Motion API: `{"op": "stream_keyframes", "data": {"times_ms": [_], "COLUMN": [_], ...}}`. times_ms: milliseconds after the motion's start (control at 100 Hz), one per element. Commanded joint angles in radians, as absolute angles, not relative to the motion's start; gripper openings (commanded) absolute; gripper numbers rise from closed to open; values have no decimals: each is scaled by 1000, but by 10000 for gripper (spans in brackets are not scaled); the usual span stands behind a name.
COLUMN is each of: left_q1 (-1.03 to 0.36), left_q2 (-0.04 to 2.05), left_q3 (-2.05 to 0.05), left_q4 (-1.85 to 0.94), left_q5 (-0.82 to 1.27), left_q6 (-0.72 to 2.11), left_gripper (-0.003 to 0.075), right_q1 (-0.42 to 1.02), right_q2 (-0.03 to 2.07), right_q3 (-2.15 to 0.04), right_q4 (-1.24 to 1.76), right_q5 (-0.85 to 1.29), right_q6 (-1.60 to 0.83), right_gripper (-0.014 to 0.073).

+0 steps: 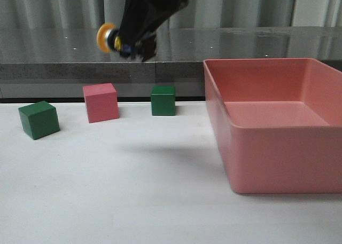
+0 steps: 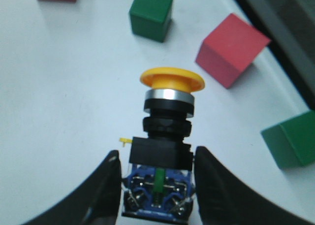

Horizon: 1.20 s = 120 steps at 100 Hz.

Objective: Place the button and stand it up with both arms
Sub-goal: 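Grasp the button switch with the right gripper and lift it out, then lower the switch onto the table and open the right gripper, then withdraw the right gripper upward away from the switch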

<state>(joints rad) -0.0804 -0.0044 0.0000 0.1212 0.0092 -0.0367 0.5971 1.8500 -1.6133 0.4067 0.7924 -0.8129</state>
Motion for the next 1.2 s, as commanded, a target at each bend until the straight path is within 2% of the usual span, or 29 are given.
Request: {"op": "stream_keyframes", "data": {"times_ms": [0, 170, 410, 500, 610, 680, 750, 880, 970, 1190], "left_q1": [-79, -79, -79, -79, -79, -79, -79, -79, -79, -79], "left_q2": [-36, -36, -36, -36, -36, -36, -36, -36, -36, -36], "left_q3": [46, 46, 46, 46, 46, 46, 46, 46, 46, 46], "left_q4": [115, 115, 115, 115, 115, 115, 115, 115, 115, 115], "left_q5": [-71, -71, -71, -71, -71, -71, -71, -71, -71, -71], "left_q6": [-46, -46, -46, -46, -46, -46, -46, -46, -46, -46], "left_gripper": [-20, -20, -20, -20, -20, -20, -20, -20, -20, -20], "right_q1": [622, 660, 690, 691, 691, 691, 691, 689, 680, 619], "right_q2": [1866, 1985, 2081, 2086, 2086, 2086, 2082, 2056, 2020, 1873], "right_q3": [-1651, -1652, -1653, -1653, -1660, -1671, -1689, -1739, -1785, -1855], "right_q4": [448, 448, 448, 448, 448, 448, 448, 448, 448, 368], "right_q5": [775, 759, 723, 709, 706, 720, 752, 814, 872, 940], "right_q6": [-959, -1062, -1078, -1078, -1078, -1078, -1078, -1047, -952, -720], "right_gripper": [129, 129, 140, 218, 409, 496, 528, 525, 477, 79]}}
